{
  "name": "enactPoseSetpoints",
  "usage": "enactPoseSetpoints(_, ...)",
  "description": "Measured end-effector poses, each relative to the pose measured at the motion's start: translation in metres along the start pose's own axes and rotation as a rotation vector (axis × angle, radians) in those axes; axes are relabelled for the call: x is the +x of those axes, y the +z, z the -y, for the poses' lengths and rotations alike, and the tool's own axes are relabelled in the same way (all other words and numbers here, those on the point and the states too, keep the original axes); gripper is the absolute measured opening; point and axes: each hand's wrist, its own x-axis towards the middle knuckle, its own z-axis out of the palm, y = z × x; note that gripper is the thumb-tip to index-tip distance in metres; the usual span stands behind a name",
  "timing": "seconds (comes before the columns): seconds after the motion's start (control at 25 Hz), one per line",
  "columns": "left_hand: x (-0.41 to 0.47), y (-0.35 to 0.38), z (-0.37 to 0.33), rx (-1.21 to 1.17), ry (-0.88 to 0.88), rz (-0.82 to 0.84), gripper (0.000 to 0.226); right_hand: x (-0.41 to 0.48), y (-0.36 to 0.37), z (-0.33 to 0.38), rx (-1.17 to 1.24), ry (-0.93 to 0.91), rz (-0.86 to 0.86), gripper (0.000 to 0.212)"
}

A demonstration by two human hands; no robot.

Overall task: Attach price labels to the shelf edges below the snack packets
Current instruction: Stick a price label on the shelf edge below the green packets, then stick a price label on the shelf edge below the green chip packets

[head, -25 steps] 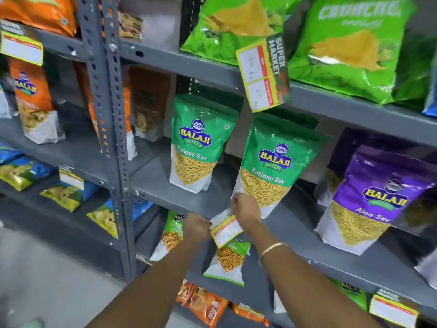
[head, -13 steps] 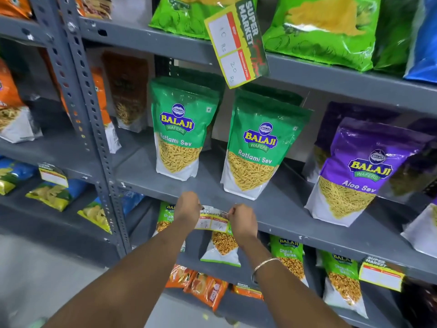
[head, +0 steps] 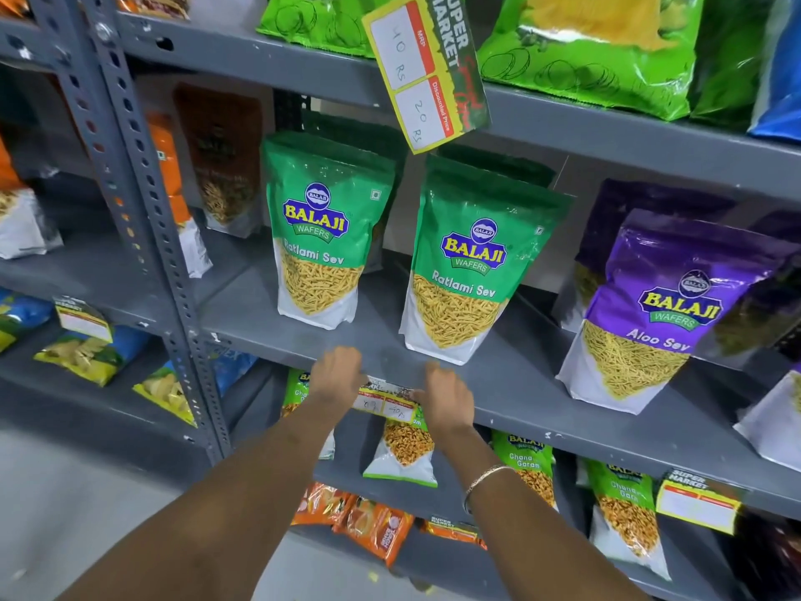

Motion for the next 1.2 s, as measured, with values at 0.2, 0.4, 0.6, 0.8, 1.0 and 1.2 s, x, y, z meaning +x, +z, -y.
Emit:
enactPoseSetpoints(0.2, 0.009, -0.006, 0.001, 0.163, 0.083, 0.037, 0.032, 0.003, -0.008, 0.005, -0.070, -0.051, 0.029, 0.028)
enactPoseSetpoints(0.4, 0.009, -0.027, 0.000, 0.168, 0.051, 0.124, 0.046, 0.001, -0.021, 0.004, -0.093, -0.087, 0.058, 0.043)
enactPoseSetpoints(0.6, -0.012, -0.130, -0.019, -0.005, 0.029, -0.243, 0.053, -0.011, -0.113, 0.048, 0.483, -0.072, -0.404, 0.015)
enactPoseSetpoints(0.8, -0.045, -0.257, -0.035, -0.620, 0.110, -0.873, 0.031, -0.024, -0.230, 0.101, 0.778, -0.272, -0.898, 0.010)
enactPoseSetpoints(1.0, -0.041, -0.323, -0.067, -0.410, 0.433, -0.857, 0.041, -0.015, -0.272, 0.098, 0.519, -0.199, -0.799, 0.031)
enactPoseSetpoints(1.2, -0.034, -0.327, -0.083, -0.380, 0.451, -0.750, 0.016, -0.009, -0.278, 0.105, 0.500, -0.201, -0.736, 0.020)
